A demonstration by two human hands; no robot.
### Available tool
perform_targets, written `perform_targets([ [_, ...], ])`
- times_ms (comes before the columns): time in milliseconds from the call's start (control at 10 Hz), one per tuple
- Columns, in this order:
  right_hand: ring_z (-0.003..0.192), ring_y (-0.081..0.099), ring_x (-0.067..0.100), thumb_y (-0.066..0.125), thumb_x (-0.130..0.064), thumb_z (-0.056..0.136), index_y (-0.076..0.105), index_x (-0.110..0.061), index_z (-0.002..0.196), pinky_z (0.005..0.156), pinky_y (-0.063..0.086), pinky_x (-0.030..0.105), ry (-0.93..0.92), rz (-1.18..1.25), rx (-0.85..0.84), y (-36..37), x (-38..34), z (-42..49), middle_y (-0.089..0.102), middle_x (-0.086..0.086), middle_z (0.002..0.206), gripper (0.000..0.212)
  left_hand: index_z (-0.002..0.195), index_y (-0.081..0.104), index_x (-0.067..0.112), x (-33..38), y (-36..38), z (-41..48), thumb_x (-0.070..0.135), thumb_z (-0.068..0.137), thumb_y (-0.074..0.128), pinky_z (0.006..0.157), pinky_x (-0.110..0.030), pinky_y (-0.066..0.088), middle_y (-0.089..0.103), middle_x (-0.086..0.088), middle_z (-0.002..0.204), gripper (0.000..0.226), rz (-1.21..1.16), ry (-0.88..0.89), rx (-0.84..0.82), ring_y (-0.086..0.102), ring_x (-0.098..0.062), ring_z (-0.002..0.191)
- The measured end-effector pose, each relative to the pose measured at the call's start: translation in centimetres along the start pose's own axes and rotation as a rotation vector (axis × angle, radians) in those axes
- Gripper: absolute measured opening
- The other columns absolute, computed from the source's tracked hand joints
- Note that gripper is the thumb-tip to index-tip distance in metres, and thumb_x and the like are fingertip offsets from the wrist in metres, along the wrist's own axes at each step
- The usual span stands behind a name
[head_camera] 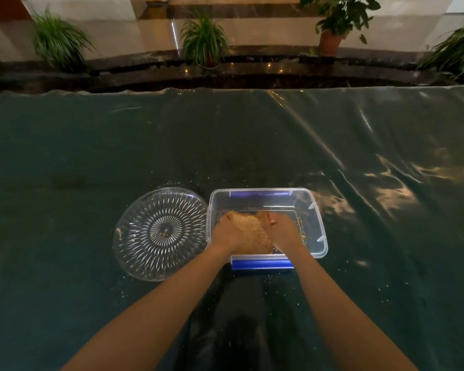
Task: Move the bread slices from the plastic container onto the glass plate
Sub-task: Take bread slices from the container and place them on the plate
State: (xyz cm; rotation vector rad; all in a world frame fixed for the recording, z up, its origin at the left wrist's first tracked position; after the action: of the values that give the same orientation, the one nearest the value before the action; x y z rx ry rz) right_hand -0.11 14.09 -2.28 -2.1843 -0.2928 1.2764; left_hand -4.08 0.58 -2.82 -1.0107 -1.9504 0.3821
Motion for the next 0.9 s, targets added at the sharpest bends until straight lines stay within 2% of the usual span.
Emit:
perform_targets([
  [100, 0.109, 0.059, 0.035, 0.053, -0.020, 0.091, 0.062, -0.001, 0.112, 0.097, 0.047, 0.044, 0.052, 0.115, 0.006, -0.2, 0.3, 0.0, 0.065, 0.020, 0.115, 0.030, 0.140, 0.042, 0.010, -0.1, 0.2, 0.0, 0.025, 0.091, 0.056, 0.110, -0.039, 0.041, 0.052, -0.011, 0.141, 0.053, -0.009, 0.004, 0.024, 0.050, -0.027, 0.130],
  [200, 0.116, 0.057, 0.033, 0.056, -0.023, 0.091, 0.057, -0.003, 0.121, 0.102, 0.046, 0.041, 0.127, 0.218, -0.028, -0.1, 0.3, 0.2, 0.060, 0.019, 0.126, 0.036, 0.135, 0.047, 0.010, 0.2, -0.1, -0.5, 0.022, 0.094, 0.049, 0.108, -0.039, 0.043, 0.054, -0.011, 0.138, 0.043, -0.074, -0.011, 0.025, 0.052, -0.028, 0.127],
  [300, 0.117, 0.057, 0.030, 0.058, -0.031, 0.089, 0.056, -0.008, 0.125, 0.101, 0.046, 0.038, 0.134, 0.191, -0.048, 0.0, -0.2, 0.2, 0.059, 0.014, 0.129, 0.043, 0.134, 0.046, 0.011, 0.1, -0.2, -0.3, 0.022, 0.096, 0.045, 0.104, -0.042, 0.043, 0.053, -0.012, 0.136, 0.040, -0.197, -0.066, -0.002, 0.052, -0.029, 0.125],
  [500, 0.111, 0.057, 0.022, 0.062, -0.034, 0.086, 0.054, -0.014, 0.122, 0.092, 0.048, 0.033, 0.050, 0.250, -0.038, -1.2, -1.5, -0.8, 0.060, 0.008, 0.122, 0.042, 0.135, 0.045, 0.013, -0.2, -1.0, -0.5, 0.031, 0.098, 0.037, 0.107, -0.043, 0.042, 0.054, -0.009, 0.134, 0.042, -0.400, -0.117, -0.012, 0.053, -0.028, 0.121],
  [600, 0.109, 0.059, 0.022, 0.062, -0.035, 0.085, 0.058, -0.020, 0.109, 0.092, 0.050, 0.035, -0.002, 0.316, -0.046, -2.3, -3.2, -1.1, 0.062, 0.002, 0.111, 0.028, 0.133, 0.046, 0.015, -0.2, -1.4, -0.5, 0.031, 0.097, 0.038, 0.107, -0.046, 0.043, 0.056, -0.005, 0.128, 0.040, -0.497, -0.089, -0.051, 0.053, -0.028, 0.122],
  [700, 0.098, 0.056, 0.012, 0.062, -0.033, 0.086, 0.056, -0.035, 0.095, 0.084, 0.049, 0.028, -0.070, 0.308, -0.058, -3.0, -5.3, -1.4, 0.060, -0.011, 0.100, 0.011, 0.134, 0.048, 0.012, 0.2, -2.0, -0.5, 0.025, 0.096, 0.044, 0.105, -0.048, 0.046, 0.059, -0.008, 0.130, 0.041, -0.611, -0.053, -0.116, 0.057, -0.031, 0.120],
  [800, 0.094, 0.058, 0.008, 0.062, -0.031, 0.086, 0.060, -0.032, 0.100, 0.071, 0.048, 0.020, -0.107, 0.332, -0.066, -3.5, -7.1, -1.6, 0.062, -0.011, 0.100, 0.013, 0.126, 0.053, 0.024, 0.5, -3.1, -1.0, 0.031, 0.094, 0.049, 0.104, -0.051, 0.046, 0.059, -0.009, 0.132, 0.033, -0.748, 0.006, -0.202, 0.058, -0.029, 0.120],
  [900, 0.095, 0.061, 0.011, 0.061, -0.027, 0.087, 0.062, -0.025, 0.104, 0.072, 0.051, 0.022, -0.104, 0.401, -0.045, -3.8, -8.7, -1.4, 0.065, -0.005, 0.100, 0.018, 0.141, 0.038, 0.024, -0.2, -4.8, -1.5, 0.034, 0.092, 0.051, 0.108, -0.054, 0.040, 0.046, -0.007, 0.145, 0.052, -0.828, 0.015, -0.174, 0.047, -0.030, 0.132],
])
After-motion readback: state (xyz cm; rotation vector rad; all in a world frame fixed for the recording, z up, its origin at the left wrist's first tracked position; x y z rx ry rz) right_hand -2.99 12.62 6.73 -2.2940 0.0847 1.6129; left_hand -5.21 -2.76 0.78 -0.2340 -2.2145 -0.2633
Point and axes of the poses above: each hand's wrist, its own z-axis towards the middle knuckle, its own y-axis out of the palm, x = y × z, the point moved 5 cm from there along z, towards the middle knuckle
